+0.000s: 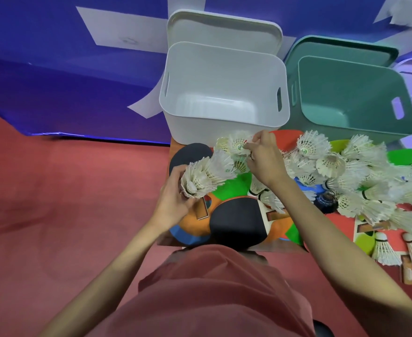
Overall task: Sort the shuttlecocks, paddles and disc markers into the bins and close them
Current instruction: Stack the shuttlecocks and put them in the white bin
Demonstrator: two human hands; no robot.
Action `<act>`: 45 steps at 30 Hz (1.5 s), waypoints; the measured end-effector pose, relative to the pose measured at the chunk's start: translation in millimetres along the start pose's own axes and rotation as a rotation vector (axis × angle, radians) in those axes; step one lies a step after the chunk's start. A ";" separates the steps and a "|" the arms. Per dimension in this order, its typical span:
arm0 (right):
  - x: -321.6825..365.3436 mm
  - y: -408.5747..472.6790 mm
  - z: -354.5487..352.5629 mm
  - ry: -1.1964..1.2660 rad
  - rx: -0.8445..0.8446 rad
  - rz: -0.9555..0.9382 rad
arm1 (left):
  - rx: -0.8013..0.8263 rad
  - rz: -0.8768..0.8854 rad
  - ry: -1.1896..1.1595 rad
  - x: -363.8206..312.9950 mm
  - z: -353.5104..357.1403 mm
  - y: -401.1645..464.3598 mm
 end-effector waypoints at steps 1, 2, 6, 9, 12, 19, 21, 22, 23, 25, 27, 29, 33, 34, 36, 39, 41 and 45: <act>2.5 2.1 2.2 -0.039 0.016 -0.021 | -0.006 0.001 -0.002 0.1 -0.7 0.7; 3.7 4.2 3.3 -0.055 0.021 -0.037 | -0.012 -0.001 -0.009 0.7 -1.3 1.5; 5.3 5.3 -9.2 0.019 -0.083 -0.088 | -0.020 -0.013 -0.028 3.5 -4.5 5.4; 3.3 -5.1 -29.7 0.112 -0.212 -0.084 | -0.023 -0.024 -0.017 7.9 -7.9 7.7; 0.7 -19.3 -55.3 0.361 -0.323 -0.034 | -0.033 -0.026 0.000 11.1 -11.4 10.7; 19.7 -51.2 -97.3 0.737 -0.397 -0.044 | -0.012 -0.004 -0.003 12.4 -7.3 22.0; 24.9 -56.4 -97.0 0.749 -0.370 -0.066 | -0.013 0.004 0.002 8.7 -5.4 24.4; 26.6 -57.4 -94.4 0.744 -0.352 -0.076 | -0.014 0.006 0.001 7.7 -4.7 25.1; 28.7 -57.5 -90.2 0.736 -0.327 -0.089 | -0.012 0.009 0.000 6.5 -3.5 25.7; 34.5 -56.5 -79.3 0.721 -0.262 -0.126 | 0.004 0.022 -0.009 3.8 0.0 26.7; 40.9 -56.2 -68.9 0.741 -0.216 -0.144 | 0.036 0.029 -0.020 0.8 5.2 27.7; 45.4 -56.5 -63.0 0.797 -0.195 -0.130 | 0.069 0.025 -0.020 -1.2 10.8 27.8; 51.7 -54.6 -64.7 0.830 -0.187 -0.166 | 0.073 0.003 -0.054 1.9 13.9 26.0; 52.4 -52.9 -66.6 0.831 -0.174 -0.182 | 0.059 0.001 -0.064 2.7 12.5 26.2; 50.7 -47.7 -69.1 0.890 -0.118 -0.169 | 0.027 -0.015 -0.076 1.1 8.4 26.8; 32.3 -38.2 -72.2 1.073 -0.112 -0.009 | -0.019 -0.063 -0.139 5.1 1.8 25.1; 15.3 -33.1 -69.6 0.974 -0.198 0.069 | -0.043 -0.077 -0.132 12.1 -3.7 23.0; 8.8 -27.6 -24.1 0.373 0.014 0.038 | -0.061 -0.078 -0.100 18.3 -10.5 18.0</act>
Point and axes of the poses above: each hand's wrist, its own y-axis towards the middle knuckle, its own z-axis out of the palm, x = y × z, the point moved 7 cm from there along y, towards the middle knuckle, and after that the axes turned 6 degrees about z, right-handed, at the moved point
